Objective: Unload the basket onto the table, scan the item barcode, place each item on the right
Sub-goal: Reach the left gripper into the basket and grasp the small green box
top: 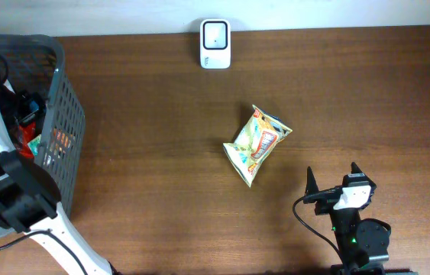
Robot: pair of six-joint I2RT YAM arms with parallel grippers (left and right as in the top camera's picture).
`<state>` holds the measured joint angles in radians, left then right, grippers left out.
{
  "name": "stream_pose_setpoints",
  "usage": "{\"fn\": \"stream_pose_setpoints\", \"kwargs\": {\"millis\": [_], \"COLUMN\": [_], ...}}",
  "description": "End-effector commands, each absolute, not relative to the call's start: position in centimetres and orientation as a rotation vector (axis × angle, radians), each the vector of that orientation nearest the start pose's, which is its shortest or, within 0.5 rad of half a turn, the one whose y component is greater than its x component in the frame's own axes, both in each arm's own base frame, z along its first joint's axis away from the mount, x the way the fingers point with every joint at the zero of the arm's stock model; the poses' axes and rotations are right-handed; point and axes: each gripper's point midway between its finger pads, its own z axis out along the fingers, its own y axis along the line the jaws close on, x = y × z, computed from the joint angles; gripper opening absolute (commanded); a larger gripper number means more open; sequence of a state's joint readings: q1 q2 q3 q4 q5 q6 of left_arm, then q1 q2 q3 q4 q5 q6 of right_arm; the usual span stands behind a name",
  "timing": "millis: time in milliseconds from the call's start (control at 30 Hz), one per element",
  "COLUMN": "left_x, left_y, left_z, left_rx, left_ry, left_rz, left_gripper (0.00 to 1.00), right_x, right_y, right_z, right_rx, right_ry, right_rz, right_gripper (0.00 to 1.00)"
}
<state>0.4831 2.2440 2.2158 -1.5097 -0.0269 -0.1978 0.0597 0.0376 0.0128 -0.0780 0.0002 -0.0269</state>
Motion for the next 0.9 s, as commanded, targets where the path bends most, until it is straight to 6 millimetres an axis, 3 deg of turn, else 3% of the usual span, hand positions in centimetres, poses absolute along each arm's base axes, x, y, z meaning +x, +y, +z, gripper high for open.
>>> {"fn": "stream_pose_setpoints", "kwargs": {"millis": [0,100,200,400,500,567,667,867], "left_x": [37.8,37.7,37.7,37.0,37.0,37.0,36.9,36.0], "left_y": [20.7,20.5,20.5,20.1,20.0,20.0,20.0,19.8], "left_z": [9.5,7.8,6.5,5.0,5.0,5.0,5.0,6.3], "left_rx": [-1.06,-1.066,-1.068,-1.077,-1.074,-1.074,-1.076,-1.085], "left_ry": [3.037,3.066,3.079,3.109,3.109,3.109,3.116,3.149], "left_rz": [0.062,0.056,0.053,0.046,0.047,0.047,0.046,0.058], "left_gripper": [0.86,0.84,0.61,0.35,0.34,0.4,0.0,0.0], "right_x": [24.7,24.7,24.7,24.7,24.7,24.7,24.7,24.7], "right_y": [1.5,1.5,1.5,1.5,1.5,1.5,1.5,1.5], "right_z": [14.9,14.9,14.9,14.9,14.9,14.9,14.9,14.9], "right_rx": [-0.071,-0.071,-0.071,-0.071,-0.071,-0.071,-0.071,-0.071], "right_ry": [1.679,1.679,1.679,1.679,1.679,1.679,1.679,1.679], "right_rz": [0.023,0.023,0.023,0.023,0.023,0.023,0.023,0.023], "right_gripper": [0.98,0.98,0.98,0.98,0.98,0.98,0.98,0.98]}}
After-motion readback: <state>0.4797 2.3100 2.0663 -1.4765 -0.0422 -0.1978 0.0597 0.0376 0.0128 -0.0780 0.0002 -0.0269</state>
